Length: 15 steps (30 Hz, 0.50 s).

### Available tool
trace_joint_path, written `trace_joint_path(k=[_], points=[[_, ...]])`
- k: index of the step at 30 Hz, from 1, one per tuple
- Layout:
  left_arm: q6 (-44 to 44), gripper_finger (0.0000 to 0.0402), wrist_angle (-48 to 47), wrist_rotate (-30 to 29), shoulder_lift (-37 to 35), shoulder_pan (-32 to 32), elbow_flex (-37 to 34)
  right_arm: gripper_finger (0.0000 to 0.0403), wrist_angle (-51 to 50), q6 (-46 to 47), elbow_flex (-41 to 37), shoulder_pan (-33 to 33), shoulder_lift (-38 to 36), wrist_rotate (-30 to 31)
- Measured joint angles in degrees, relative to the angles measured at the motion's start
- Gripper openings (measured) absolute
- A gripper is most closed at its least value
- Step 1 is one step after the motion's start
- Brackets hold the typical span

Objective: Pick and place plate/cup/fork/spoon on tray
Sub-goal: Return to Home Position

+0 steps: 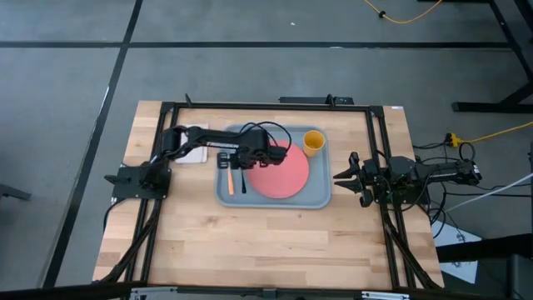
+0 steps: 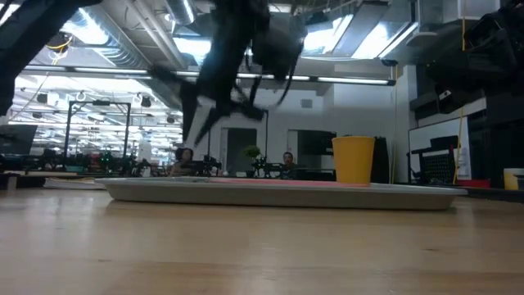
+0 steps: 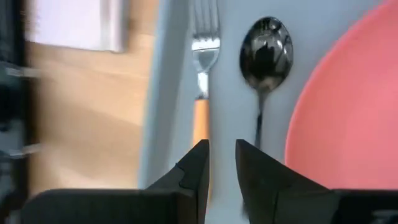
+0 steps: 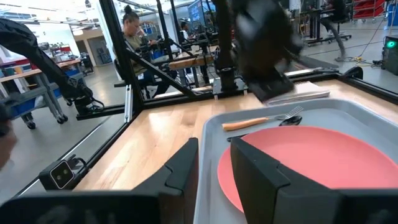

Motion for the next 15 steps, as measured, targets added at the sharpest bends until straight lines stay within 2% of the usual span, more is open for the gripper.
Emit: trace_joint_path(k=[3,9,11,15], points=[[1.18,0.0073,-2.37,-2.62,-1.91,-3.8,3.09,0.0099,0.0,0.0,0.0,0.0,0.0,0.0],[12.71,0.0074,4.35,-10.75,-3.06,-14.5,5.37,0.0099,0.0,0.0,0.0,-0.01,0.02,0.01],[21.55,0.0073,8.26,-15.88,-3.06,-18.03,5.37,0.0099,-0.01,0.0,0.0,-0.01,0.02,0.01],[48.53,0.007,17.69,-25.74,-3.06,-25.05,5.26,0.0099,-0.02,0.0,0.0,0.0,0.02,0.02]])
